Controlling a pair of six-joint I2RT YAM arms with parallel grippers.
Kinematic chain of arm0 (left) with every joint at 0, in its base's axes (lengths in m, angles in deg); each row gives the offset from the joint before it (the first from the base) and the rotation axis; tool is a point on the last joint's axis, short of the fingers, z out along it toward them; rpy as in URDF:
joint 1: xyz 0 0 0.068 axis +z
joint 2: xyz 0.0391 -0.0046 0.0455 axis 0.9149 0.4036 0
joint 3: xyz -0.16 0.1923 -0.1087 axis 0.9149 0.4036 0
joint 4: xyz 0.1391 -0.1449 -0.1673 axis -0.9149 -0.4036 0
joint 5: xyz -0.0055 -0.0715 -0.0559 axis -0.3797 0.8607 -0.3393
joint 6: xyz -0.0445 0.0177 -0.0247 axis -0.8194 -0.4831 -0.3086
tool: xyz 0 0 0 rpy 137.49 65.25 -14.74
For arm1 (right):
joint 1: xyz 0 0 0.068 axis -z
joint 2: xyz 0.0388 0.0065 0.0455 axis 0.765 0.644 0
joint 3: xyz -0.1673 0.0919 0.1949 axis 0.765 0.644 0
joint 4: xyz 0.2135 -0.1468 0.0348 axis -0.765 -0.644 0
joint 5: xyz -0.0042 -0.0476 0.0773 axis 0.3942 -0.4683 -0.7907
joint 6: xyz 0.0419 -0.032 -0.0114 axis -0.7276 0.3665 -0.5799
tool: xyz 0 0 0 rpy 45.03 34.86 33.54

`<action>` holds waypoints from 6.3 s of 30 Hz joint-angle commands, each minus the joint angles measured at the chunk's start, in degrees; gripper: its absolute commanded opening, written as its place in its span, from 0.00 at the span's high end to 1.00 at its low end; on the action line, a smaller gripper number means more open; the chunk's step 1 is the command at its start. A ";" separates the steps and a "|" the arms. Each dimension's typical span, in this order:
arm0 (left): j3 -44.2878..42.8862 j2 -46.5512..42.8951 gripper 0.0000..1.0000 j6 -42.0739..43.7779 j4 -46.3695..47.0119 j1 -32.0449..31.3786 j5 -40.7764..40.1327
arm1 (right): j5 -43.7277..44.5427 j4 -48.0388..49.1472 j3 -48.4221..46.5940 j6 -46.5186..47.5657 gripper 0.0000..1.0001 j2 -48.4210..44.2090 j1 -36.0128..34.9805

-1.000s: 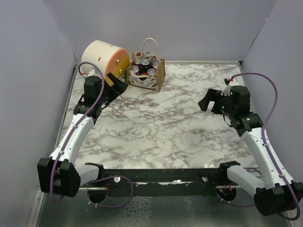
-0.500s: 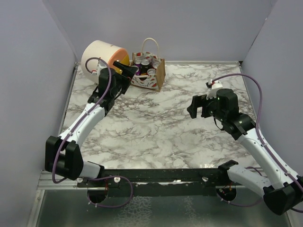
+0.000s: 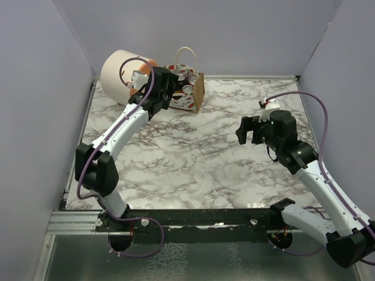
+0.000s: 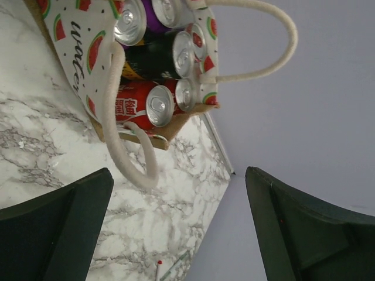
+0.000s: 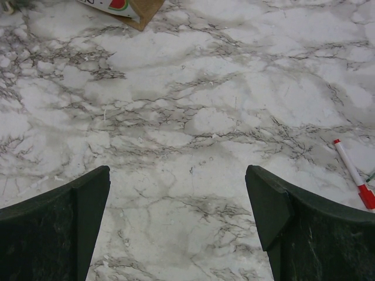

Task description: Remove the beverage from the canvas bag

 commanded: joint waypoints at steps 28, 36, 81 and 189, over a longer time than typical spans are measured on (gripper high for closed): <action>12.13 -0.94 0.96 -2.32 5.48 2.38 9.64 | -1.77 1.74 -1.06 -1.60 0.01 1.87 -0.51; 24.98 -10.27 1.00 0.57 9.04 2.43 21.18 | -6.87 3.10 -3.47 -3.78 0.01 6.42 -1.74; 31.62 -48.95 1.00 20.40 -25.75 2.56 11.33 | -32.15 1.79 -42.11 -13.57 0.01 51.41 -10.66; 42.60 -48.44 1.00 14.77 -14.36 2.91 23.61 | 2.90 -26.62 -53.33 1.14 0.36 63.24 -34.91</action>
